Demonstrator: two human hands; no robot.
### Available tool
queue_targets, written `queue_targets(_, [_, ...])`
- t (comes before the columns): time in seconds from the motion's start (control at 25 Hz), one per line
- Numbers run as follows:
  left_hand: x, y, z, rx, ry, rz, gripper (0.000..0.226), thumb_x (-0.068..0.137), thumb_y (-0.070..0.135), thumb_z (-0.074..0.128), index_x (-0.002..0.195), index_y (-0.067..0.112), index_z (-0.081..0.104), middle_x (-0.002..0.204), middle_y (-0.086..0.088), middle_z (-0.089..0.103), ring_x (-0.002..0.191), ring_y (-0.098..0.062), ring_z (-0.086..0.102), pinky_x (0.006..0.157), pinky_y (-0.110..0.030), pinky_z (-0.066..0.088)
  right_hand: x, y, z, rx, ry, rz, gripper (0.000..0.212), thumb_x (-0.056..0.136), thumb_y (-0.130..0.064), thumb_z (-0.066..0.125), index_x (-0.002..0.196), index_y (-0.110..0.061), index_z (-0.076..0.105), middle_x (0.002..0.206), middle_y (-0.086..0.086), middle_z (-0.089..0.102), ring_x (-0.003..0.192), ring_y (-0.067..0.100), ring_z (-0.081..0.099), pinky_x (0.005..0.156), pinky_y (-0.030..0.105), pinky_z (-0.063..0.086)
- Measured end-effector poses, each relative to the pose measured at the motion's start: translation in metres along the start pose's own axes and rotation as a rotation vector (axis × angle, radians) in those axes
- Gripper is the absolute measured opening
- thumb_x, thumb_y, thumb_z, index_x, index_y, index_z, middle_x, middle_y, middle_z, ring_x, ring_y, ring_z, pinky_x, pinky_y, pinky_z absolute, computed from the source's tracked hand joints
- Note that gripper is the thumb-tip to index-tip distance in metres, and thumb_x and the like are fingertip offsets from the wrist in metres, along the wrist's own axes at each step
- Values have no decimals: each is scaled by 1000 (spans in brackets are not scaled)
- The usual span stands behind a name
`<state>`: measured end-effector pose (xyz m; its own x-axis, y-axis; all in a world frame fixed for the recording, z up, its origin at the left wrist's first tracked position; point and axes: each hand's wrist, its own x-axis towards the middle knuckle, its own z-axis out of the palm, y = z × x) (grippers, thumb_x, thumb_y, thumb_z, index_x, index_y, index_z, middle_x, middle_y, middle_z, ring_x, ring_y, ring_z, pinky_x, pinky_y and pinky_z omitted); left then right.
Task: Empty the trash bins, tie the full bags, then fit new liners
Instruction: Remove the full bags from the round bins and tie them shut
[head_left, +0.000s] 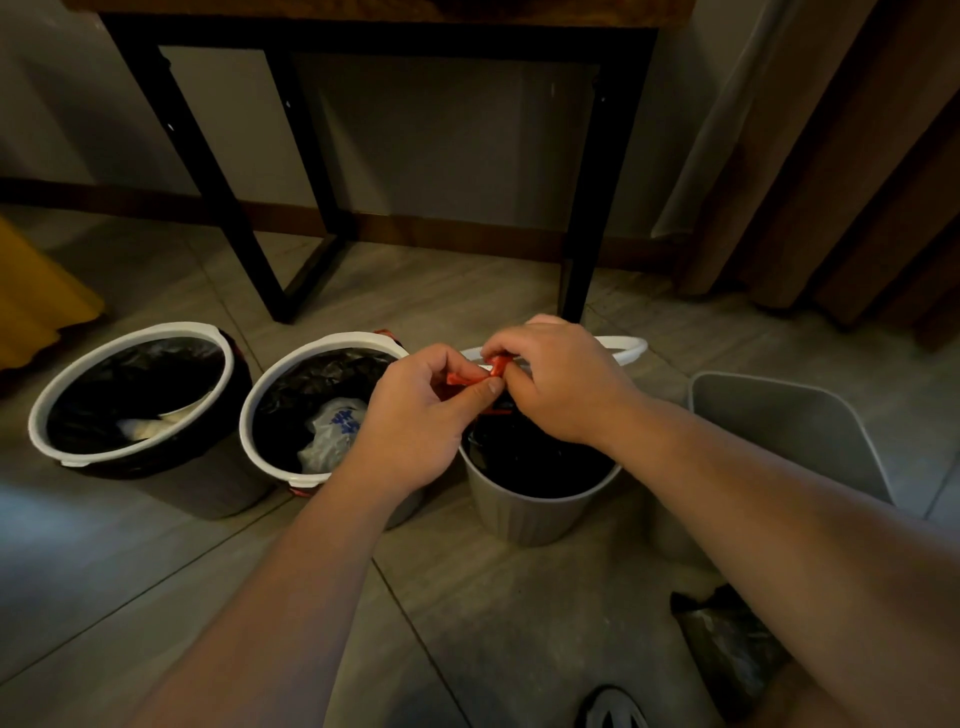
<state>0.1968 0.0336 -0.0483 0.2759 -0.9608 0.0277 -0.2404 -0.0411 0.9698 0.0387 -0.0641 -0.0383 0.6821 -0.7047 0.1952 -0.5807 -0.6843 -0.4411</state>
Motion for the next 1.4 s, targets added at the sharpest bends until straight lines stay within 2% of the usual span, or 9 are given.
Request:
queue_targets(0.2, [-2, -1, 1, -7, 9, -23, 7, 91, 11, 81, 92, 12, 74, 90, -5, 80, 91, -22, 78, 83, -36, 65, 2, 2, -9, 265, 49, 89, 18, 89, -20, 79, 91, -37, 73, 91, -17, 71, 90, -2, 65, 80, 21, 50])
queue_targets(0.4, [-1, 2, 1, 6, 30, -29, 9, 91, 15, 82, 90, 15, 73, 86, -2, 80, 84, -16, 78, 75, -29, 64, 3, 0, -24, 470, -101, 145, 19, 86, -19, 84, 87, -37, 77, 92, -15, 76, 92, 2, 70, 85, 32, 58])
queue_targets(0.52, [0, 0, 1, 13, 34, -36, 9, 91, 17, 82, 87, 18, 74, 84, 2, 80, 80, -11, 76, 72, -23, 62, 2, 7, -31, 526, -48, 182, 15, 89, -21, 82, 91, -36, 80, 93, -12, 78, 95, 7, 73, 90, 38, 59])
queue_targets(0.64, [-2, -6, 2, -6, 10, -67, 12, 91, 16, 82, 82, 15, 74, 75, 6, 77, 70, -5, 69, 67, -19, 56, 4, 13, -33, 603, 20, 259, 25, 87, -5, 82, 96, -27, 76, 85, -4, 75, 83, 7, 73, 85, 35, 62])
queue_targets(0.8, [-13, -29, 3, -78, 6, -173, 25, 89, 12, 83, 69, 16, 70, 89, 1, 75, 75, -11, 64, 73, -22, 48, 2, 26, -33, 354, 161, 334, 25, 87, -8, 76, 91, -32, 72, 79, -5, 70, 70, 3, 65, 72, 26, 56])
queue_targets(0.92, [-27, -54, 4, -194, -33, -419, 33, 87, 13, 83, 61, 20, 65, 83, -11, 65, 77, -21, 56, 77, -37, 43, -1, 38, -41, 235, 231, 360, 19, 87, -11, 76, 94, -28, 73, 81, -4, 70, 76, 10, 67, 76, 34, 58])
queue_targets(1.04, [-39, -79, 5, -292, -31, -646, 38, 87, 12, 82, 55, 22, 65, 74, -6, 61, 68, -16, 55, 68, -33, 45, -3, 45, -46, 146, 276, 360, 14, 91, -16, 75, 97, -28, 73, 84, -8, 71, 81, 10, 68, 79, 38, 61])
queue_targets(1.28, [-48, -110, 1, -270, 90, -832, 12, 86, 12, 83, 83, 16, 72, 74, -3, 66, 71, -14, 64, 60, -28, 47, -5, 50, -43, 56, 379, 383, 9, 96, -17, 70, 100, -24, 75, 83, -11, 68, 76, 5, 65, 74, 34, 61])
queue_targets(1.4, [-50, -119, -2, -256, 142, -852, 14, 86, 12, 83, 94, 14, 72, 80, -3, 69, 74, -15, 67, 58, -27, 48, -8, 51, -44, 46, 387, 412, 10, 97, -19, 70, 104, -21, 77, 88, -8, 71, 81, 7, 66, 78, 37, 62])
